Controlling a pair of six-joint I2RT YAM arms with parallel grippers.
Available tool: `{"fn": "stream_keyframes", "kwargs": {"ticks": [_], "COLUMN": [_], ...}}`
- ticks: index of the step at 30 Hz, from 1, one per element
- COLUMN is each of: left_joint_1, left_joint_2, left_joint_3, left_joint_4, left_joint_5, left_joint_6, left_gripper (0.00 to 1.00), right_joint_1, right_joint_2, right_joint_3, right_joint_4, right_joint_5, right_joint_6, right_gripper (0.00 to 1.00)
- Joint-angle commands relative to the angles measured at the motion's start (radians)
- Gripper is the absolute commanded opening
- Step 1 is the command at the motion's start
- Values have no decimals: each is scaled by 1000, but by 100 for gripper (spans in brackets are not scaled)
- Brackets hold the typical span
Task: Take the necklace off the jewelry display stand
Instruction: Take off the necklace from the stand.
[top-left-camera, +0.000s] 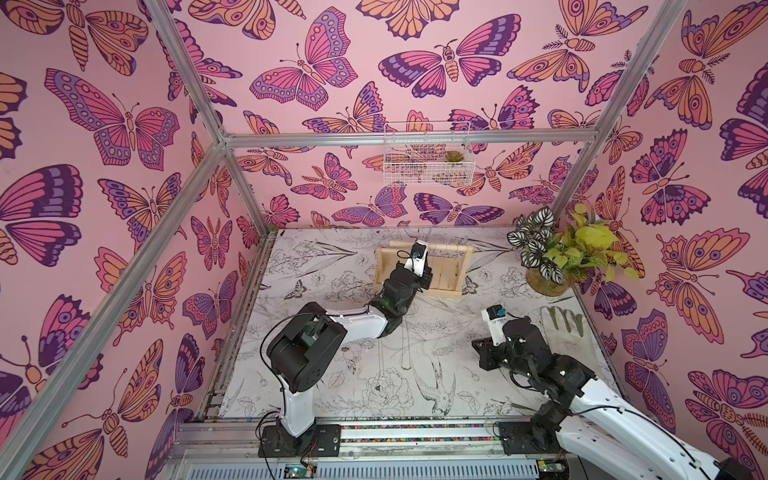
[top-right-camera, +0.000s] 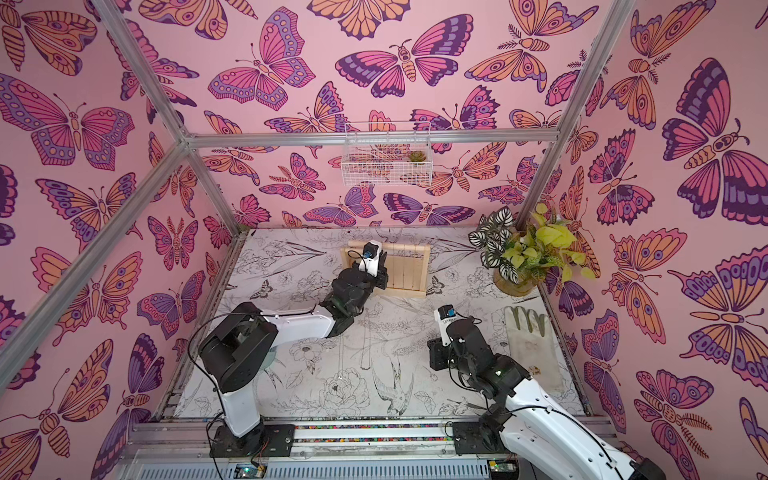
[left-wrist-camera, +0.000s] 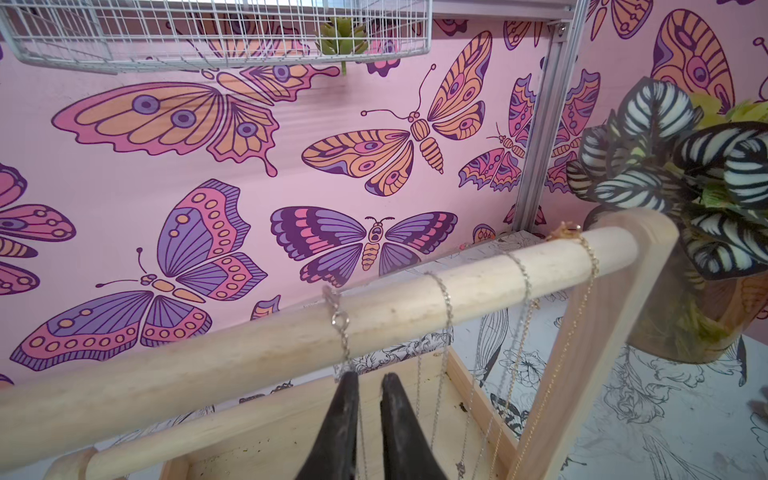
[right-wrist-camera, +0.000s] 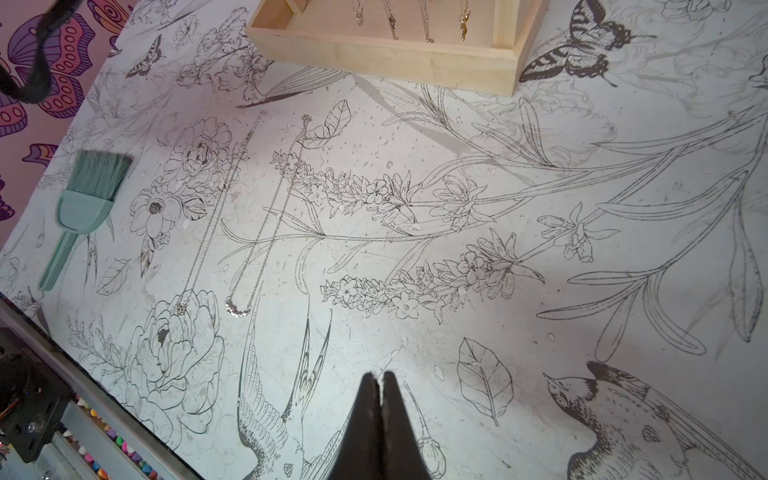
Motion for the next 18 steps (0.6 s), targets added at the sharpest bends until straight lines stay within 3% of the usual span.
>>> {"fn": "stream_keyframes", "kwargs": {"ticks": [1,8,18], "left_joint_1": [3,3,28], "left_joint_2": [19,28,-16], "left_joint_3": [31,52,1], "left_joint_4": [-25,-47,-48], "left_joint_5": [-26,-47,-67], "left_joint_6": [25,41,55], "left_gripper": [13,0,0], "right_joint_1": [-3,-3,-3], "right_joint_2": [-12,-13,-9], "right_joint_3": [25,23,21], "right_joint_4": [-24,-27,-20], "right_joint_5": [19,21,15], "right_joint_6": [-17,-18,-14], "right_gripper": [0,0,0]}}
